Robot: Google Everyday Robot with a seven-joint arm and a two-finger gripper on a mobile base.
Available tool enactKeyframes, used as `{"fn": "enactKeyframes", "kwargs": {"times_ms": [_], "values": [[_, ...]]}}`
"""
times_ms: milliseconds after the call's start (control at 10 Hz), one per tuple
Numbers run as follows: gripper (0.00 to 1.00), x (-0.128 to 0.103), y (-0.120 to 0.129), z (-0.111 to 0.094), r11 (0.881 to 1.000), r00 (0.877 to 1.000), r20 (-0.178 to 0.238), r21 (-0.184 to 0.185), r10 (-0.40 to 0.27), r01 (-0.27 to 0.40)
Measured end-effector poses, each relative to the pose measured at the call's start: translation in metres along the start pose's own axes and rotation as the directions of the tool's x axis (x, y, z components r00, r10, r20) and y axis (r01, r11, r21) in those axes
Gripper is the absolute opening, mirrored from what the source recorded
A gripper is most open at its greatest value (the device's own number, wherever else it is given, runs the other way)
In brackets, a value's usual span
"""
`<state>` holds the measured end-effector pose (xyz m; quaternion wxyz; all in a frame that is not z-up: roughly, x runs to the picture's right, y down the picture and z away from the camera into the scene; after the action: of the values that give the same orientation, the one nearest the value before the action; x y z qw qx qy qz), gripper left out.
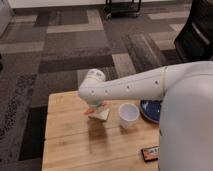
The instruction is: Place the pepper on the white sponge
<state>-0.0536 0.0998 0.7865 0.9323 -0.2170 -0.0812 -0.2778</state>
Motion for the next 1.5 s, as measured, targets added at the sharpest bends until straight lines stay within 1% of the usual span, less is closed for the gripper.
{"fn": "enactKeyframes", "kwargs": {"times_ms": [300, 600, 800, 900, 1200, 1400, 1500], "values": [[0.00, 0.001, 0.005, 0.005, 0.999, 1.000, 0.017, -0.033, -0.022, 0.023], [0.00, 0.006, 0.010, 0.002, 0.998, 0.999, 0.015, -0.057, -0.030, 0.031], [0.00, 0.006, 0.013, 0.002, 0.997, 0.999, 0.023, -0.070, -0.032, 0.033], [0.00, 0.005, 0.015, 0.003, 0.996, 0.999, 0.034, -0.079, -0.032, 0.034], [0.00, 0.010, 0.015, 0.011, 0.996, 0.999, 0.040, -0.088, -0.026, 0.030], [0.00, 0.014, 0.014, 0.013, 0.996, 0.999, 0.039, -0.085, -0.026, 0.029], [0.10, 0.013, 0.014, 0.015, 0.995, 0.998, 0.048, -0.089, -0.041, 0.045]]}}
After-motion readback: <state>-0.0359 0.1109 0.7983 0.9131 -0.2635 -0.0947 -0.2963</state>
